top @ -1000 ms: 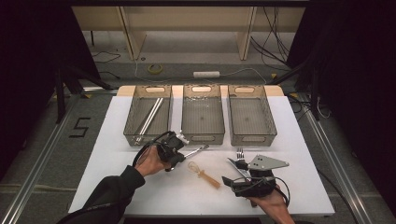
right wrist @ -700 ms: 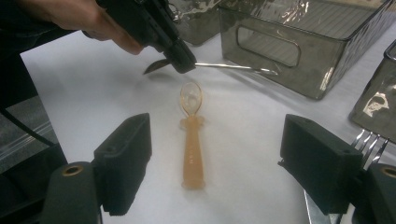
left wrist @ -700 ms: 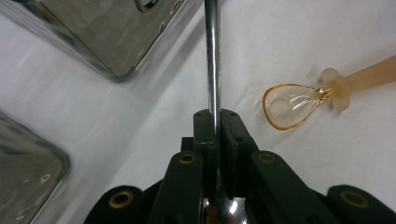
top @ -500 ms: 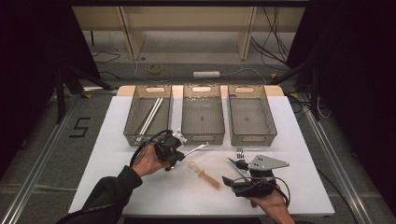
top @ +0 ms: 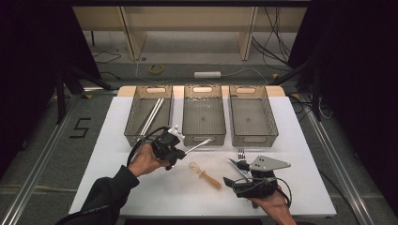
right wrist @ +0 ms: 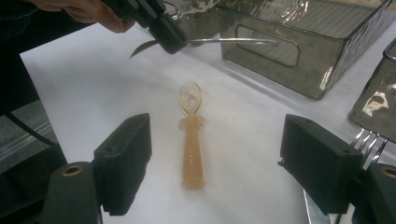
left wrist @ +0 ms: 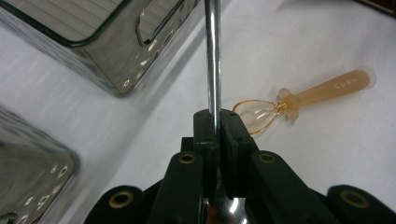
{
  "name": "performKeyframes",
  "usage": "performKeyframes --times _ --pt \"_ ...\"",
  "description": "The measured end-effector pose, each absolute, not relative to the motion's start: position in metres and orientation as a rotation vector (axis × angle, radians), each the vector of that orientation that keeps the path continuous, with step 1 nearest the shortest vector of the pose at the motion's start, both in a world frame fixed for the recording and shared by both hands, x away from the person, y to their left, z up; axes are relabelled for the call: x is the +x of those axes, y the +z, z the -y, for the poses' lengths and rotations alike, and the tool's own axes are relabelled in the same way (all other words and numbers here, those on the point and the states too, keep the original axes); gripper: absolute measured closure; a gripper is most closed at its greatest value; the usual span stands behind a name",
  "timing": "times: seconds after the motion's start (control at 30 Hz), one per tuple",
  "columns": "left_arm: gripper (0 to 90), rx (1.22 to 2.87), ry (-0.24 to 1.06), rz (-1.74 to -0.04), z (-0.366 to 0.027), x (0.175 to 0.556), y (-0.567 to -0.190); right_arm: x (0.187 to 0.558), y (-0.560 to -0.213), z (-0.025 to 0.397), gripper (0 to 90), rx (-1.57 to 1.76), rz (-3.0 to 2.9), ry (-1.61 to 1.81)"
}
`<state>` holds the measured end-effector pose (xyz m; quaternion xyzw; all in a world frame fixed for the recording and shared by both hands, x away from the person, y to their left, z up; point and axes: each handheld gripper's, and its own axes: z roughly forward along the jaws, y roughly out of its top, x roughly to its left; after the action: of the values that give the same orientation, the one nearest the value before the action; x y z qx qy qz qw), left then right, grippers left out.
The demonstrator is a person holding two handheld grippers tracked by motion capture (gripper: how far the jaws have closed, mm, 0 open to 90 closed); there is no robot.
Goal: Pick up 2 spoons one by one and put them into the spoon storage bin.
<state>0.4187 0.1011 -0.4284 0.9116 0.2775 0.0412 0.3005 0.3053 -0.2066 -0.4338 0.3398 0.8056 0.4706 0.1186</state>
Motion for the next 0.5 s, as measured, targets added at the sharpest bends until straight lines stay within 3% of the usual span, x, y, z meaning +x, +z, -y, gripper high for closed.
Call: performKeyframes --times 0.5 --pt "85.8 2.29 0.096 -0.784 -0.112 0.431 -0.402 0.307 -0.435 0.208 25.8 1.004 -2.35 1.381"
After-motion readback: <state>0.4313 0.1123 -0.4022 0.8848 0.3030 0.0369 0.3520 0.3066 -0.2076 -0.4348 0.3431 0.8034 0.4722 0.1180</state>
